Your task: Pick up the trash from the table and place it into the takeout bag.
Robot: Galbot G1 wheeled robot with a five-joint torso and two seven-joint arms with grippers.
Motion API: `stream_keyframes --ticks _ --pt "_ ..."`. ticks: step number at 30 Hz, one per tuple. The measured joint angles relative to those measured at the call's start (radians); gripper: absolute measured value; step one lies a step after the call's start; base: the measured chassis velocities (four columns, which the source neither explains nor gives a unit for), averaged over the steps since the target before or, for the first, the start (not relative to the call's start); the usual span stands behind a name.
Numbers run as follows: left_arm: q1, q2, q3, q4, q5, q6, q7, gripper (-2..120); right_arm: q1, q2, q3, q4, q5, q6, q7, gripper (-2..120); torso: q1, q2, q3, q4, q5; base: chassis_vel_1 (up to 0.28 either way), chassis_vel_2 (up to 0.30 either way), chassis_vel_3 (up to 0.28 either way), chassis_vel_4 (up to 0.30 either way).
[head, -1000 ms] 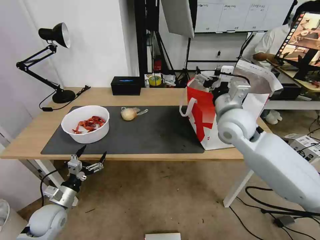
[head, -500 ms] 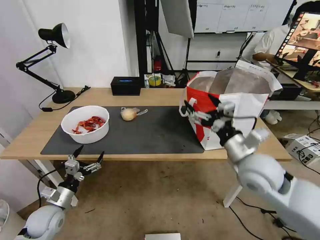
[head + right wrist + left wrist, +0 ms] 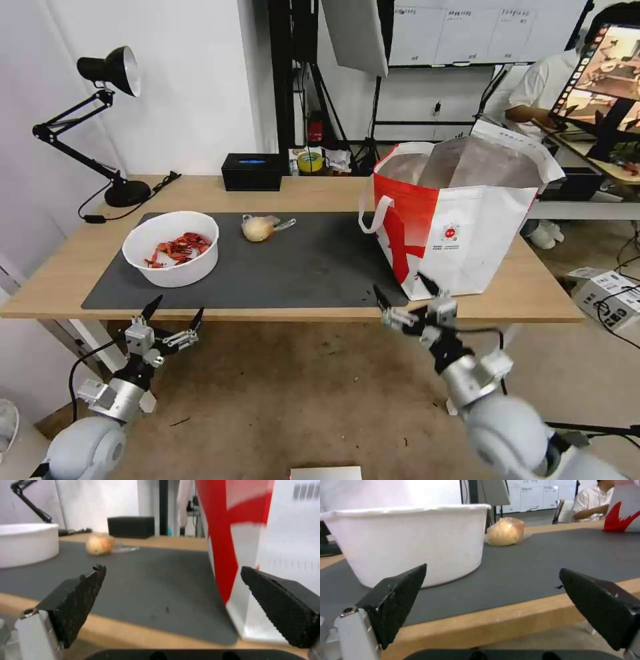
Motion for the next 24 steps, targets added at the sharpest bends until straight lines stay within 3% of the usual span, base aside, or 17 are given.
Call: stream_keyframes --ticks 24 --pt "0.038 0.002 -0.023 0.024 0.008 -0.016 0.020 100 -0.049 0.039 -0.044 -0.045 -0.032 0.007 0.019 100 0.000 0.000 0.000 0.0001 0.0000 0.000 0.000 0.000 0.000"
